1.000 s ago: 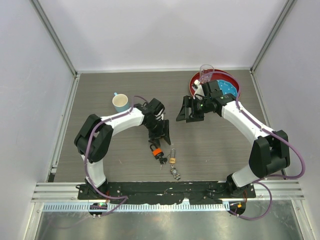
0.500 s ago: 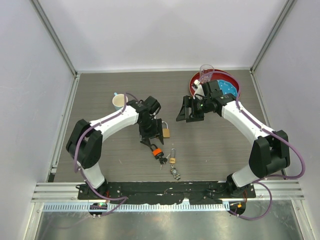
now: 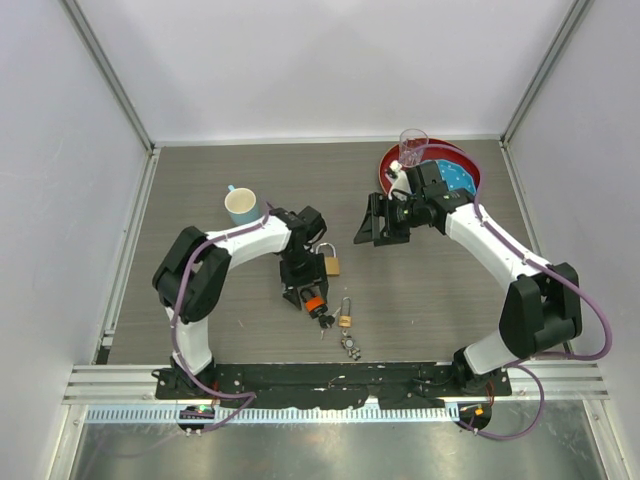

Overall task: Lock with the key
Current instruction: Pick up the lock from the center of the board.

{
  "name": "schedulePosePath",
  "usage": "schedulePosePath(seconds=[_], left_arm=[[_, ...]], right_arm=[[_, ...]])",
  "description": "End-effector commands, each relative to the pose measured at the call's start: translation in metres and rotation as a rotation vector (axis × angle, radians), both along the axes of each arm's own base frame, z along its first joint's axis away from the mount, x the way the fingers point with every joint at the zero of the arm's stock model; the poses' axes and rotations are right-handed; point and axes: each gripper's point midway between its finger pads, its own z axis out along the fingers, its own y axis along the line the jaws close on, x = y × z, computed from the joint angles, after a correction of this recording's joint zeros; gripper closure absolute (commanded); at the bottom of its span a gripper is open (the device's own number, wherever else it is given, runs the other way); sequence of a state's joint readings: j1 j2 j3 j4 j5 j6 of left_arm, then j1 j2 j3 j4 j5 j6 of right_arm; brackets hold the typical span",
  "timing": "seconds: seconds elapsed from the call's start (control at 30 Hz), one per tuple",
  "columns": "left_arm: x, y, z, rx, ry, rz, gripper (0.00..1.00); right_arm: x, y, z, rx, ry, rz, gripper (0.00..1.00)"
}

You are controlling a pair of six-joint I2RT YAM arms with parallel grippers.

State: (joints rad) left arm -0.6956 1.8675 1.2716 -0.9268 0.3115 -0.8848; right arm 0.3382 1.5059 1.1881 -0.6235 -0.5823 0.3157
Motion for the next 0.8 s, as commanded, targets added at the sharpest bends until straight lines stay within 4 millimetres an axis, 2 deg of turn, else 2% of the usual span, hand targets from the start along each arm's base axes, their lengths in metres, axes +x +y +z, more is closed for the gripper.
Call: schedulePosePath(seconds=[0.0, 0.23, 0.43, 0.77], left_arm=[[-0.001, -0.011, -0.010, -0.023, 0.030, -0.007, 0.33], [0.001, -0.008, -0.027, 0.040, 0.040, -0.048, 0.35], [0.006, -0.007, -0.022, 0.072, 0.002, -0.085, 0.40], [0.000, 0.012, -0.017, 0.164, -0.026, -0.157, 0.44]], right_arm=[[-0.005, -0.002, 0.017, 0.025, -0.061, 0.018, 0.28], [-0.010, -0.006, 0.015, 0.023, -0.057, 0.013, 0.28], [-0.010, -0.005, 0.015, 0.028, -0.055, 0.017, 0.29], [-0.011, -0.005, 0.015, 0.032, -0.049, 0.017, 0.28]])
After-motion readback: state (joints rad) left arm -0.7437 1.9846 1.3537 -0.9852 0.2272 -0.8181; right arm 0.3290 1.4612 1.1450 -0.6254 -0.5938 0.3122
